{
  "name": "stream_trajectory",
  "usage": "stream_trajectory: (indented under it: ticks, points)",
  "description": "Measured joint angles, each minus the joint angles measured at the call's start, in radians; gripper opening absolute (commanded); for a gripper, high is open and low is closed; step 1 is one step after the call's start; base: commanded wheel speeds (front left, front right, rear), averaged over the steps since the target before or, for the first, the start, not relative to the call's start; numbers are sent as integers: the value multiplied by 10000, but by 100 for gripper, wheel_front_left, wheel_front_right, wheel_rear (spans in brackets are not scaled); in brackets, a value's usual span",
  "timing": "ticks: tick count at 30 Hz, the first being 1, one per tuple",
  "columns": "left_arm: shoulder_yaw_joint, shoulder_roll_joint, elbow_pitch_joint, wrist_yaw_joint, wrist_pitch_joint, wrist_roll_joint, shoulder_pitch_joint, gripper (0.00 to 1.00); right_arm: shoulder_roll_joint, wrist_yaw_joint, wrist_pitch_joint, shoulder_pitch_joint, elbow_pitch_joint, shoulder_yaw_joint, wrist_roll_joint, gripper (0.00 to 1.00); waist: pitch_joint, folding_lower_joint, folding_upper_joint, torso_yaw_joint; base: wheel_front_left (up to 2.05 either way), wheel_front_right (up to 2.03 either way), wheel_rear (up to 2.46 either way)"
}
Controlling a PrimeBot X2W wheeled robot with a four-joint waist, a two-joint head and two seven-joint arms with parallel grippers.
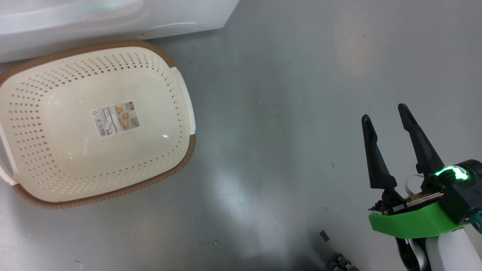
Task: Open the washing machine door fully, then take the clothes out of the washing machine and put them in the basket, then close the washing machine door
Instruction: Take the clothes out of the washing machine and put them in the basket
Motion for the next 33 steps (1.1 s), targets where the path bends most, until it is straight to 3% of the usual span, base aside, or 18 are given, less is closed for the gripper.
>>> stream_trajectory:
  ticks: [4,16,26,33]
  points:
    - [-38,35,-353,-167,-236,-48,138,0,-2,0,0,-4,-2,-50,0,100,-1,-1,0,180,0,0,0]
    - [25,222,-2571,-125,-972,-267,1084,0,-4,0,0,-33,10,-115,0,100,-150,0,0,576,0,0,0]
    - [128,633,-6251,690,-926,-485,3083,0,-10,0,2,-30,-4,-328,0,100,-198,0,0,830,0,0,0]
    - [311,1129,-9547,1540,-382,-522,4671,0,-12,0,0,-30,-17,-382,-4,100,-231,0,0,1046,0,0,0]
